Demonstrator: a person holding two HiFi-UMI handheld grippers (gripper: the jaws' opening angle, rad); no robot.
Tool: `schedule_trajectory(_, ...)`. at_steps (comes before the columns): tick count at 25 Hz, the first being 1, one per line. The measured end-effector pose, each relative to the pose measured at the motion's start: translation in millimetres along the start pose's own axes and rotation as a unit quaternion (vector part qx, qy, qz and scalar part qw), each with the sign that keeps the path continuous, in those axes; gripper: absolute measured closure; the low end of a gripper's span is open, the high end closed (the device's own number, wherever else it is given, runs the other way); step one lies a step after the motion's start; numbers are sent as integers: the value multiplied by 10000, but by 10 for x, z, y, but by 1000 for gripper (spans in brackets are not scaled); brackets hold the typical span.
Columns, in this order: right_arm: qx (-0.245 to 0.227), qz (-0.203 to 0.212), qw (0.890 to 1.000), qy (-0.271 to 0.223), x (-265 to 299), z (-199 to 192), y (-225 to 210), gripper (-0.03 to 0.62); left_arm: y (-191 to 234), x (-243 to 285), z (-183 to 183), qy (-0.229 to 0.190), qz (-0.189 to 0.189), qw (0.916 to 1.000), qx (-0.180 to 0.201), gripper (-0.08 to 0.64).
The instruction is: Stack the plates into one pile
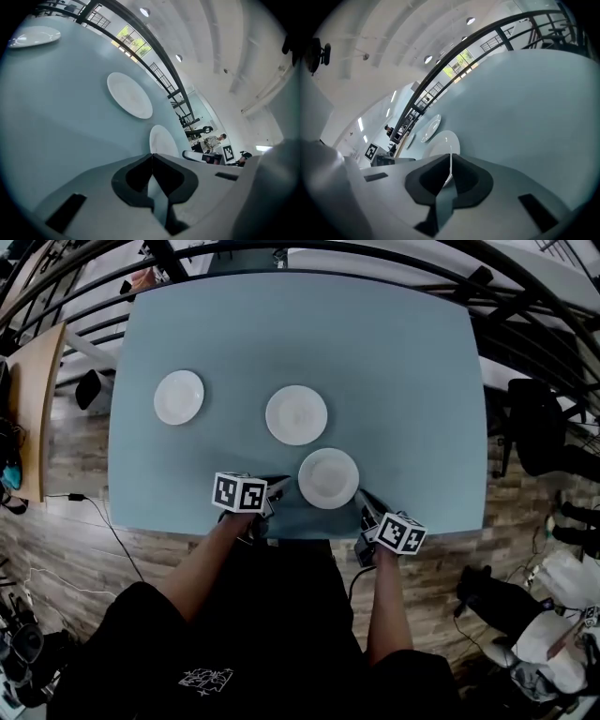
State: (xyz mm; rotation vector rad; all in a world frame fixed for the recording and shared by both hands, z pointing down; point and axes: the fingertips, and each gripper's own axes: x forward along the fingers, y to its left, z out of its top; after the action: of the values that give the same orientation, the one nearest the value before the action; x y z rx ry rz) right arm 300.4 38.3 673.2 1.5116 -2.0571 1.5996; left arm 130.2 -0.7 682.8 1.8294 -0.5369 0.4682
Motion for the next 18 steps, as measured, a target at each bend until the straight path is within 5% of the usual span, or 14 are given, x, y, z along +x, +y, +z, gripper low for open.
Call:
schedule_trajectory(7, 315, 266, 9990, 182, 62, -40, 6, 580, 20, 88, 1, -32, -304, 9970, -715, 548)
schedule_trajectory(9, 414, 282, 9985, 206, 75, -46, -3, 518, 5, 112, 3, 6, -384, 9961, -799, 522)
schedule_trajectory(14, 692, 135, 9972, 253, 92, -78, -82, 506, -20, 143, -6, 78, -424, 9956, -831, 500)
schedule_trajectory(18, 911, 41, 9951, 372, 108, -121, -115, 509, -24, 199, -19, 226, -104, 9979, -597, 497)
